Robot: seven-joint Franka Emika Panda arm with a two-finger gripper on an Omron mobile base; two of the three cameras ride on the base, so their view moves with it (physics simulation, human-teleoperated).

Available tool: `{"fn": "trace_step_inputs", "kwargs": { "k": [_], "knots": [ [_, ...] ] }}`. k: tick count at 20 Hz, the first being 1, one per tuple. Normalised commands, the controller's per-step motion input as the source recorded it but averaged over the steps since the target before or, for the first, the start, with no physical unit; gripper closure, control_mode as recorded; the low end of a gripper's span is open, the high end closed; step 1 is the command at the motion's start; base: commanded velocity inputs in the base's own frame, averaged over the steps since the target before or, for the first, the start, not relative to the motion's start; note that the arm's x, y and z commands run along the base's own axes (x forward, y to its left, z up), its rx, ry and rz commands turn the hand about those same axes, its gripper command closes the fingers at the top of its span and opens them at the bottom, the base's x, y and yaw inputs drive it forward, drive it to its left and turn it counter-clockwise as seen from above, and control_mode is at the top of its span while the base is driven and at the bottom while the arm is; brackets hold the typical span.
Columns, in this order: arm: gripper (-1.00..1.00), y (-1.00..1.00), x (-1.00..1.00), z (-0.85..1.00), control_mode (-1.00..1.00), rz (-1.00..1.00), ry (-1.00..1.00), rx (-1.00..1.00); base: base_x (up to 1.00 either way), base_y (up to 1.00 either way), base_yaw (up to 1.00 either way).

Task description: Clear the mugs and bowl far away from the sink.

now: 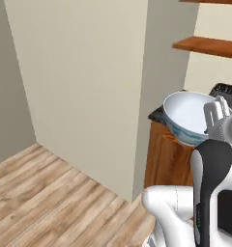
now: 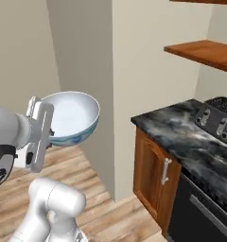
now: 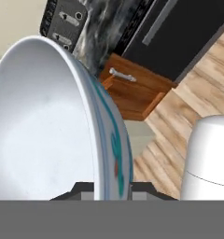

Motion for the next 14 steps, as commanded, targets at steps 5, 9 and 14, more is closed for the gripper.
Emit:
{"fn": "trace_step_inputs", "kwargs": {
  "k": [5, 9, 14],
  "knots": [
    [1.00, 0.00, 0.00, 0.00, 1.00, 0.00, 0.00, 0.00, 0.00, 0.00, 1.00],
    [1.00, 0.00, 0.00, 0.00, 1.00, 0.00, 0.00, 0.00, 0.00, 0.00, 1.00],
    [1.00, 0.00, 0.00, 0.00, 1.00, 0.00, 0.00, 0.00, 0.00, 0.00, 1.00]
  ]
}}
